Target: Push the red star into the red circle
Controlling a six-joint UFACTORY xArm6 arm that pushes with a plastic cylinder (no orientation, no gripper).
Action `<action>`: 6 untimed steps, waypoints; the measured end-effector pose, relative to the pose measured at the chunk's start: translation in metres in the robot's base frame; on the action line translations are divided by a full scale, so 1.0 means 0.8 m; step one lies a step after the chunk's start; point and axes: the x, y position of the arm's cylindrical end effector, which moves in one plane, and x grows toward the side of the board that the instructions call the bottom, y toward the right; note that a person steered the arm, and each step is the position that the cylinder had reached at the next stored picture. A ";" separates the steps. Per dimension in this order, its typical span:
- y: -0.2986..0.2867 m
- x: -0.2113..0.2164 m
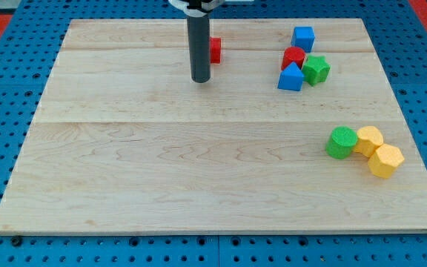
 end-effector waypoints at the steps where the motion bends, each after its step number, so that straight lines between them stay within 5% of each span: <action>1: -0.020 -0.002; 3: -0.053 -0.056; 6: 0.003 -0.093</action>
